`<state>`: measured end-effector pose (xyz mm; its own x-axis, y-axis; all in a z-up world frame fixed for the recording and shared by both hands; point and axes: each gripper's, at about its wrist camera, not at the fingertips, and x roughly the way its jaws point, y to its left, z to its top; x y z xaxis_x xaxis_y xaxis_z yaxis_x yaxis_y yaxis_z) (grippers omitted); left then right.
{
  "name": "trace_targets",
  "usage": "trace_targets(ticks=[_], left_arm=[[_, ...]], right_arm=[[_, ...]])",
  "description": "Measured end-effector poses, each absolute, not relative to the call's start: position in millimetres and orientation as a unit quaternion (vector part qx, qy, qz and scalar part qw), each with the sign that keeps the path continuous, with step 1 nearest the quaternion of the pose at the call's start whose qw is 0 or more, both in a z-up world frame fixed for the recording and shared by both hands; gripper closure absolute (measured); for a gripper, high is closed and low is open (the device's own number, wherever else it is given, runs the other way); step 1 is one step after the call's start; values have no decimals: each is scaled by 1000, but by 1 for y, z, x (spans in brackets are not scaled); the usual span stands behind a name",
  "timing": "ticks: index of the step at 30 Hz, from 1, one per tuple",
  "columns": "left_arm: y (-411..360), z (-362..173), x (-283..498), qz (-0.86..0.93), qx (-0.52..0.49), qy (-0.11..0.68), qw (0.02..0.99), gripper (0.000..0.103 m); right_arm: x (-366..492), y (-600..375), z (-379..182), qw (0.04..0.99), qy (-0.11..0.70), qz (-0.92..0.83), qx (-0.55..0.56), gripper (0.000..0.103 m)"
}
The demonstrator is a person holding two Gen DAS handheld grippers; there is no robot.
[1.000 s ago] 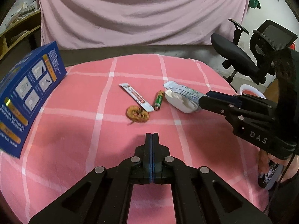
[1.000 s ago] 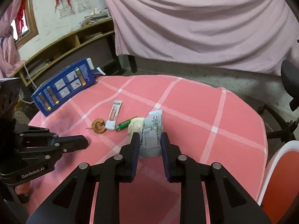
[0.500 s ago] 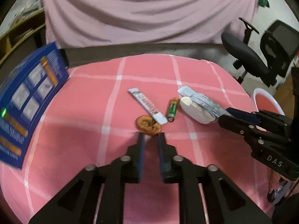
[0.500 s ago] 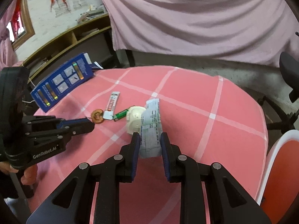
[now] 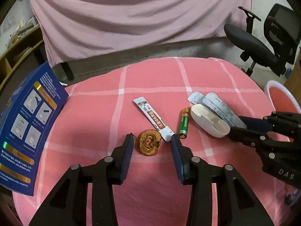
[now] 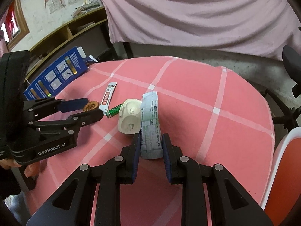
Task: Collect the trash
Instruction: 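Grasp the brown dried peel ring with the left gripper and lift, then carry both items over the red bucket and open both grippers to drop them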
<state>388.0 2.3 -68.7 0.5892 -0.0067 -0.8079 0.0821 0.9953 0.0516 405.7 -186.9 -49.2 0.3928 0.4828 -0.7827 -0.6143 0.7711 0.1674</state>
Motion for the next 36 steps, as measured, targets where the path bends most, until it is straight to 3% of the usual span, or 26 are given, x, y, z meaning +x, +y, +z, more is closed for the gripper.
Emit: trace_targets(ticks=[2,10,17,23,36], left_arm=[[1,-70,384,-28,47,452,890,82],[-13,-71,373,-16,49,447,893,83],[-7,-57,349,4,-14,403,915,83],[-11,-28,329,6,-56,333,941,83],[-90,47,298,-59,-8,178,982,83]], right_arm=[[406,-186,-50,830,443,330,-74,81],[407,-188,-51,831,444,328,-68,83],[388,-198,-29,864,375,328,-74,83],[370,-227,-5,895,291,335,-35,83],[315,-321,43,970,54,238,3,83]])
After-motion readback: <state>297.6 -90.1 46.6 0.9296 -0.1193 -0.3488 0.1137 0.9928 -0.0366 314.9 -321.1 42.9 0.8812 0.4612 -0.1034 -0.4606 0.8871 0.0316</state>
